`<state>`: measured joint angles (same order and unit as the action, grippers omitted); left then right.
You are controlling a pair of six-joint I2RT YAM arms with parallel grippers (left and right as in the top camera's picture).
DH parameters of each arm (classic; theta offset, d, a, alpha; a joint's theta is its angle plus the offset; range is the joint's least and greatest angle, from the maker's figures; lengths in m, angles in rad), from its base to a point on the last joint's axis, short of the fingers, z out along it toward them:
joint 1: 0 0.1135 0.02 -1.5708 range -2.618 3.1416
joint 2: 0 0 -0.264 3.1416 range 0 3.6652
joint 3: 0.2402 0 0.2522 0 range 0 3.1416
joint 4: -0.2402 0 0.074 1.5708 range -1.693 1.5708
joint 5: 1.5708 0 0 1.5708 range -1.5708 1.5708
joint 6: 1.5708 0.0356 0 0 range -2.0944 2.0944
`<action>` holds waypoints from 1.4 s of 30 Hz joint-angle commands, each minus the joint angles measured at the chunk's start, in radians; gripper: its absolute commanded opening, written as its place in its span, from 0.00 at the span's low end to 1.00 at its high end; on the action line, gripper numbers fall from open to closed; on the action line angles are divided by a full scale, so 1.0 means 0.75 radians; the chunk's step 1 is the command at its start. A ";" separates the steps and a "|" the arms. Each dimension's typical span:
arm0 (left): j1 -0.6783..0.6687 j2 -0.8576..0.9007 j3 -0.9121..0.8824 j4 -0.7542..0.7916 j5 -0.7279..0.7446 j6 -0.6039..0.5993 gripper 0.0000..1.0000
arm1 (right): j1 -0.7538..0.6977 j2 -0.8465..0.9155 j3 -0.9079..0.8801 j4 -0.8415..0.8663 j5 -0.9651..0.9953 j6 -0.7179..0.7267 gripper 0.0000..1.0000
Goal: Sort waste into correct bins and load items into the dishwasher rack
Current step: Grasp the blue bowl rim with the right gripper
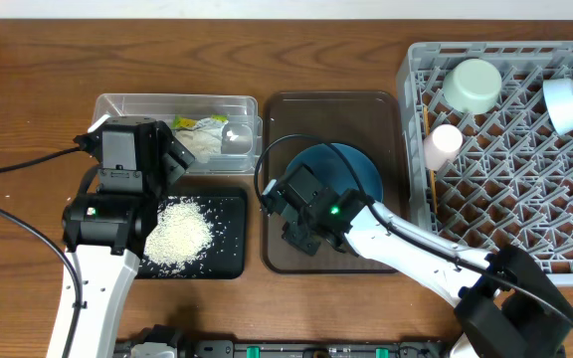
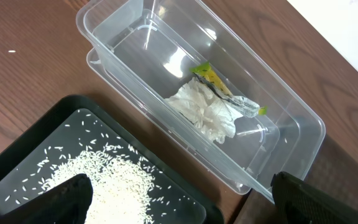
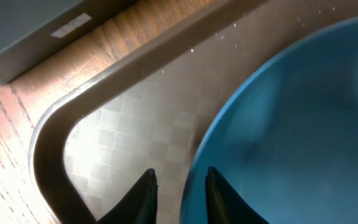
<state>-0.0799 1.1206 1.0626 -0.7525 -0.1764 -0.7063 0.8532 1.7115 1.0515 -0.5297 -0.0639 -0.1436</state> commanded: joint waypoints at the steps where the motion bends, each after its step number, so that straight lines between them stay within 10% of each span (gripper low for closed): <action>1: 0.007 0.005 -0.001 -0.003 -0.026 0.008 0.95 | 0.007 0.003 -0.001 -0.005 0.020 -0.005 0.26; 42: 0.007 0.005 -0.001 -0.003 -0.026 0.008 0.95 | 0.006 0.003 -0.001 -0.096 0.076 -0.005 0.19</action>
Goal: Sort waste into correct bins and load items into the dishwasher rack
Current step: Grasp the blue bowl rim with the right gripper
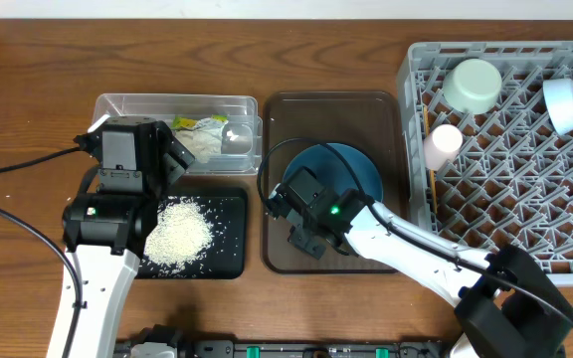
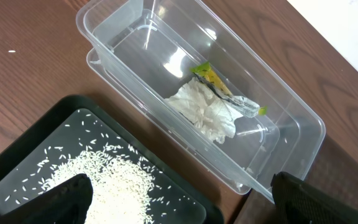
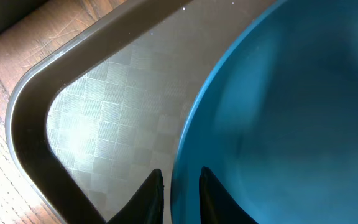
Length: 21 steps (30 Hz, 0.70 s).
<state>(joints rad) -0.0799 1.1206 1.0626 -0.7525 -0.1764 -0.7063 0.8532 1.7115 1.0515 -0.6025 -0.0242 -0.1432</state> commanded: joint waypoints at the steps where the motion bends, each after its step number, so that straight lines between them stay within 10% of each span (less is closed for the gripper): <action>1: 0.007 0.005 -0.001 -0.003 -0.026 0.008 0.95 | 0.006 0.003 -0.002 0.002 0.023 -0.006 0.19; 21: 0.007 0.005 -0.001 -0.003 -0.026 0.008 0.95 | 0.006 0.003 -0.001 -0.013 0.028 -0.005 0.01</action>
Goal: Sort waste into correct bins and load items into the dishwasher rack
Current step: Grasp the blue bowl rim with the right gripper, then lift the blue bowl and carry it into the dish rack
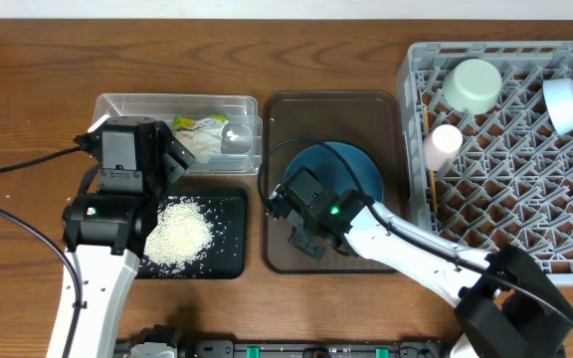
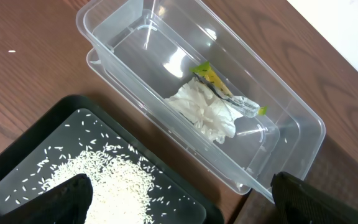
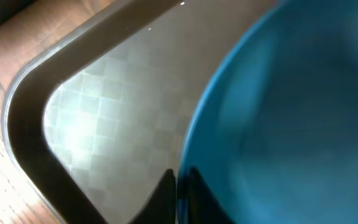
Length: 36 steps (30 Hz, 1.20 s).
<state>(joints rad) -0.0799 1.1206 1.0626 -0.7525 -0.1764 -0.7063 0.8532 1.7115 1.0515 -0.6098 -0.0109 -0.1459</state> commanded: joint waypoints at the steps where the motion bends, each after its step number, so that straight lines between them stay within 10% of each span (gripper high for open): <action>1: 0.007 0.005 -0.001 -0.003 -0.026 0.008 0.95 | 0.006 0.002 -0.001 -0.004 0.010 -0.002 0.01; 22: 0.007 0.005 -0.001 -0.003 -0.026 0.008 0.95 | -0.067 -0.429 0.069 -0.023 -0.130 0.259 0.01; 36: 0.007 0.005 -0.001 -0.003 -0.026 0.008 0.95 | -0.722 -0.873 0.069 -0.032 -0.838 0.404 0.01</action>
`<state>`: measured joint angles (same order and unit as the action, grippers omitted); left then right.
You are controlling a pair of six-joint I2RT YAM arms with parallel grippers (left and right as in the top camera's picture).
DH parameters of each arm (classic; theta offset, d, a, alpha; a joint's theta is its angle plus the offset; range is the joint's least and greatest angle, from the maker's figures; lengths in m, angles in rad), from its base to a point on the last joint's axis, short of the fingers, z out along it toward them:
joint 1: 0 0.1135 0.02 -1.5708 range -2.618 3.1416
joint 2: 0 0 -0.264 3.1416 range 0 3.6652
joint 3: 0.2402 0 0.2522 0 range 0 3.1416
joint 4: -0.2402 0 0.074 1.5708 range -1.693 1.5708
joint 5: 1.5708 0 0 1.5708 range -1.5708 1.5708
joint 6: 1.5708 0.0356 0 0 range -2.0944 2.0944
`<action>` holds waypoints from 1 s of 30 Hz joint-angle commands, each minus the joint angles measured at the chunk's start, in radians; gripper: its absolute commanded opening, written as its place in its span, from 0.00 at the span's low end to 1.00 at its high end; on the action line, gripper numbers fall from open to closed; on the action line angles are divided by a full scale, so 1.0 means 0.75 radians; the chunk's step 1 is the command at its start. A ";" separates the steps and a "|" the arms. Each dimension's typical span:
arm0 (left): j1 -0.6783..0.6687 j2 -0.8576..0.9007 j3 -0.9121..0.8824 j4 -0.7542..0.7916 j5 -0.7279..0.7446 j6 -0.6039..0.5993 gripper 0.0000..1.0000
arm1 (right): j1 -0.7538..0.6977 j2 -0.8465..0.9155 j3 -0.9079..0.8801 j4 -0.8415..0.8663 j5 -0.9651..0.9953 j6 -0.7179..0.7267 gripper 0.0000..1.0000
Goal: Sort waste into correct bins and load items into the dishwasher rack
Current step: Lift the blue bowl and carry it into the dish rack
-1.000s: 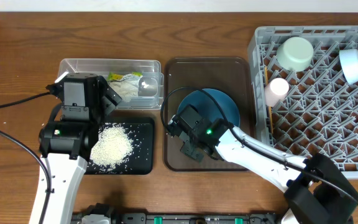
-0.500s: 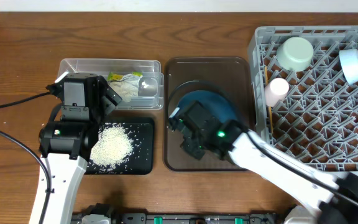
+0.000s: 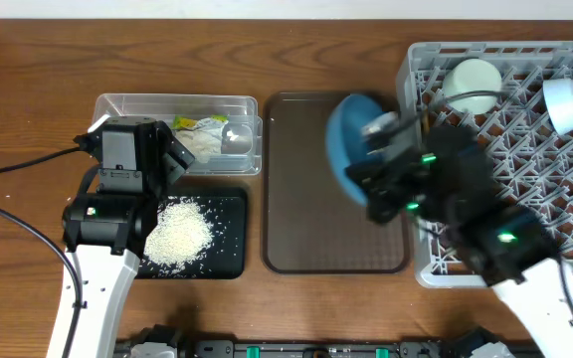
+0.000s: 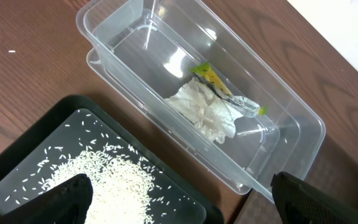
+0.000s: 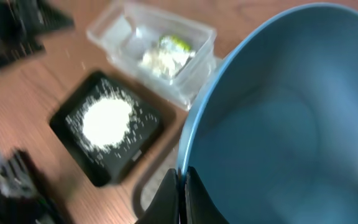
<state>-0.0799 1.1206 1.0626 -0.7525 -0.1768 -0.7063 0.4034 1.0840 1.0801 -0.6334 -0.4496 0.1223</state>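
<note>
A blue plate (image 3: 349, 134) hangs tilted over the right side of the brown tray (image 3: 301, 224), beside the left edge of the grey dishwasher rack (image 3: 535, 159). My right gripper (image 5: 180, 185) is shut on the plate's rim; the plate (image 5: 278, 112) fills most of the right wrist view. My left gripper (image 4: 179, 208) stands open above the black tray of rice (image 4: 98, 174) and the clear bin (image 4: 135, 37), holding nothing. Its fingers (image 4: 70, 196) reach in at the bottom corners of the left wrist view.
The clear bin (image 3: 132, 104) holds a crumpled napkin (image 4: 207, 115) and a yellow-green wrapper (image 4: 213, 78). A pale green bowl (image 3: 471, 85) and a white cup (image 3: 563, 101) sit in the rack's far part. The black tray (image 3: 229, 254) lies left of the brown tray.
My right gripper, shut on the blue plate's rim, has gone from low in the brown tray to up and right beside the rack, with the plate tilted. The left arm has not moved.
First my right gripper was open at the rim of the blue plate lying in the brown tray. Its fingers then narrowed around the rim and shut on it. Now the plate is off the tray and close to the rack. The left arm stayed still throughout.
</note>
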 commanded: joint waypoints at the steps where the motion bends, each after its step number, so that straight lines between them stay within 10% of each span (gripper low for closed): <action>1: 0.007 0.005 -0.001 -0.003 -0.025 0.008 0.95 | -0.187 -0.042 0.031 0.000 -0.311 0.047 0.01; 16: 0.007 0.005 -0.001 -0.003 -0.025 0.008 0.95 | -0.936 0.042 0.031 0.026 -0.899 0.024 0.01; 30: 0.007 0.005 -0.001 -0.003 -0.025 0.008 0.95 | -1.224 0.266 0.031 0.026 -0.998 -0.043 0.01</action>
<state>-0.0799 1.1206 1.0626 -0.7521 -0.1802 -0.7063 -0.4820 1.2675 1.0805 -0.6167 -1.1370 0.1310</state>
